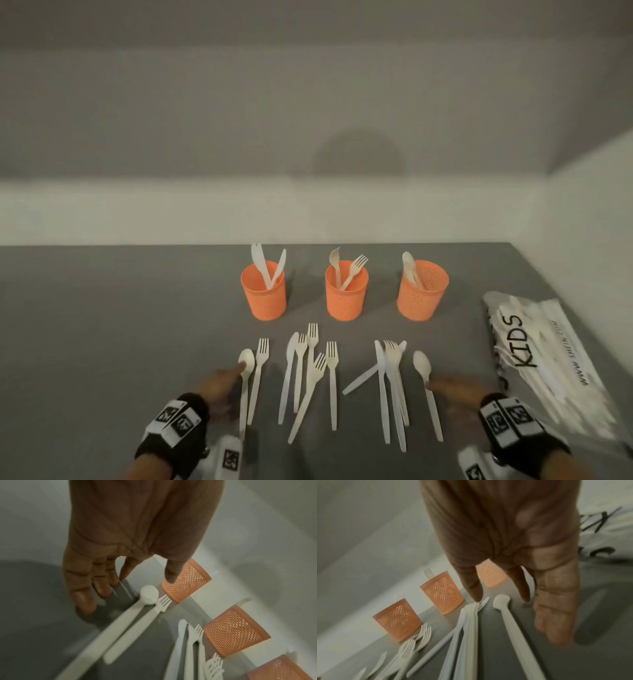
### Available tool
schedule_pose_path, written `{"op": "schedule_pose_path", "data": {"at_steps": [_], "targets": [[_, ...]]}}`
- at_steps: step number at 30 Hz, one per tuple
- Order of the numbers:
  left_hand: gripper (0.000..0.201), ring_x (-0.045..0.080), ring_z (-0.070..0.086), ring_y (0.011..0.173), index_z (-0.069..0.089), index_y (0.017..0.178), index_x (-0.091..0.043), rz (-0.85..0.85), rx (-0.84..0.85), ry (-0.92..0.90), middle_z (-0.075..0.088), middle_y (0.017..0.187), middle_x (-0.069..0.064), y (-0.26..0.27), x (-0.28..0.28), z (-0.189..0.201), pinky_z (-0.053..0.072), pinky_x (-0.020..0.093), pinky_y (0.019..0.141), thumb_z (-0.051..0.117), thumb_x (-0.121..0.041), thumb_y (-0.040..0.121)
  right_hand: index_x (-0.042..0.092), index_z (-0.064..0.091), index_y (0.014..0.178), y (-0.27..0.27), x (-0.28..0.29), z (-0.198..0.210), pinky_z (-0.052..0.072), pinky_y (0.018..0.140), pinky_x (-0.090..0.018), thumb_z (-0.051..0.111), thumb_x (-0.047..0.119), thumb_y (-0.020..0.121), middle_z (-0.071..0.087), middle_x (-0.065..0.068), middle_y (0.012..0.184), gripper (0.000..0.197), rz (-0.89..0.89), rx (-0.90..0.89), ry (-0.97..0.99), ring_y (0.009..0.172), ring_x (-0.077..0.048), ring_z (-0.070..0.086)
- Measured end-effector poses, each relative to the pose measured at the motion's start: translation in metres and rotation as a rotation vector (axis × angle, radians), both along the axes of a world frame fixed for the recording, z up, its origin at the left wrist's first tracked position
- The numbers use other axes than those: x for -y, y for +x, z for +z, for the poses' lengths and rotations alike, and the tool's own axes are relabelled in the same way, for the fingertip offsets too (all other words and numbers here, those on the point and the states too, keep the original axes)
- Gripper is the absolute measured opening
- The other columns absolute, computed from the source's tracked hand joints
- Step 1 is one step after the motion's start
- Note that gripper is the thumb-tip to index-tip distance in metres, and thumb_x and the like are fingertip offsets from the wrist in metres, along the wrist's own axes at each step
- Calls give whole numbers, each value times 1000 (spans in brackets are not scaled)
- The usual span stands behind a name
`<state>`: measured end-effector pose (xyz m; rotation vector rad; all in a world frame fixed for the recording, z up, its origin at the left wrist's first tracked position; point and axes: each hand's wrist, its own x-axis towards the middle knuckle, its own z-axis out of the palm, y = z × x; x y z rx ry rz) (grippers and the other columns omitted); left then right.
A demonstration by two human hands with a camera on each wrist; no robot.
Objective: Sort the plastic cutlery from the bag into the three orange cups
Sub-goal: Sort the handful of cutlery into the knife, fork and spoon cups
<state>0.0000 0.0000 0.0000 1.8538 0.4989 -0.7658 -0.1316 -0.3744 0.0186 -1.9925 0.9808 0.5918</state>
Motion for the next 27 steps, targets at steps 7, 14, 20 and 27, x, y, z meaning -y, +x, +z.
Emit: {"op": "schedule_pose_path", "data": {"at_steps": [7,14,20,27], "targets": [[67,33,54,115,43,131,-8,-253,43,227,52,130,17,12,55,1,48,39,93,48,-57,86,1,47,130,37,-21,-12,49,84,-32,55,36,90,55,-17,130,54,98,-32,-58,112,-27,57],[68,30,35,136,30,143,-10,-583,68,288,35,149,12,-15,117,20,32,33,110,42,-52,92,11,38,141,58,-65,-8,36,108,-31,46,70,79,43,-15,144,86,301,-41,-178,130,-29,43],[44,25,44,128,40,138,-10,-545,17,82,42,143,9,-39,155,34,36,31,106,38,-31,99,5,28,142,66,-101,-12,34,110,-36,56,59,78,29,-20,148,88,357,-33,-308,135,-34,33],[24,18,55,72,55,90,-10,-322,-164,-156,58,83,7,-39,156,31,45,31,70,43,-30,96,3,32,137,64,-111,-10,32,109,-35,59,33,87,31,-19,143,64,405,3,-409,134,-33,32]]}}
